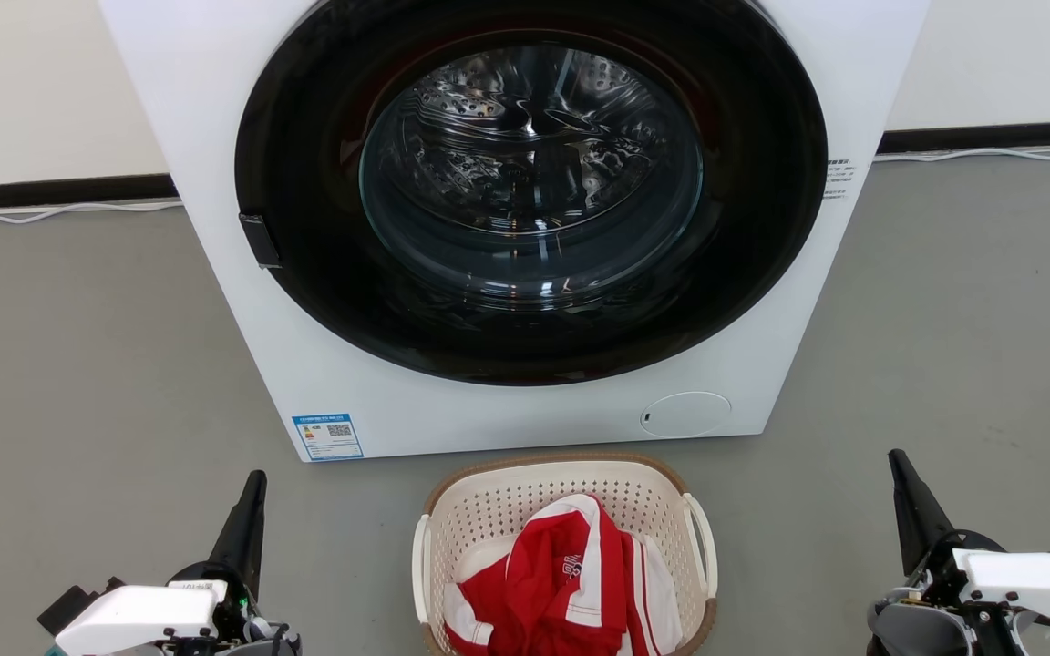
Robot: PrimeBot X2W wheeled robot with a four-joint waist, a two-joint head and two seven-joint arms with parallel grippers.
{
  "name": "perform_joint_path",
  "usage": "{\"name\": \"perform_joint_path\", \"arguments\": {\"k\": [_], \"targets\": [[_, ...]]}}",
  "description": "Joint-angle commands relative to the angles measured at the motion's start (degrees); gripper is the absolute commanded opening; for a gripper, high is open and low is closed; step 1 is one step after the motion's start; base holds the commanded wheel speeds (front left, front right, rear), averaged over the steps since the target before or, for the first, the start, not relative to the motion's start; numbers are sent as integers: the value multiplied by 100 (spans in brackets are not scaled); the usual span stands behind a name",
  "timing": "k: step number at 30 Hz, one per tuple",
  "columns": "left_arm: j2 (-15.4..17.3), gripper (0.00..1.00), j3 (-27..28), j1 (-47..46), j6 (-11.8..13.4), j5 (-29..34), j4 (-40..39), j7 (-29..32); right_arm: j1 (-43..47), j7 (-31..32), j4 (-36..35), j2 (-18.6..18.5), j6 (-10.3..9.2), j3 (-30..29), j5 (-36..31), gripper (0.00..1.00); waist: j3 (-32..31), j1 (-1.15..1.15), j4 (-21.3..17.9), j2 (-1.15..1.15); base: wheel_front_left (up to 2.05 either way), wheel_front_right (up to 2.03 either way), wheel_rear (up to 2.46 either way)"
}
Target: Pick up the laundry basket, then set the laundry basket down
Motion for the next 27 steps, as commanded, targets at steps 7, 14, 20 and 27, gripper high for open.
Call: {"name": "perform_joint_path", "arguments": {"k": [7,14,20,27], "targets": [[59,0,176,-322,-42,17,-151,40,-239,47,-146,-18,43,99,28,0,0,0,0,0,0,0,0],[58,0,176,-322,-42,17,-151,41,-239,48,-146,-18,43,99,27,0,0,0,0,0,0,0,0],[58,0,176,-322,-42,17,-151,41,-239,48,-146,-18,43,99,27,0,0,0,0,0,0,0,0],[58,0,176,-322,-42,18,-151,41,-239,48,-146,-18,43,98,27,0,0,0,0,0,0,0,0]]}}
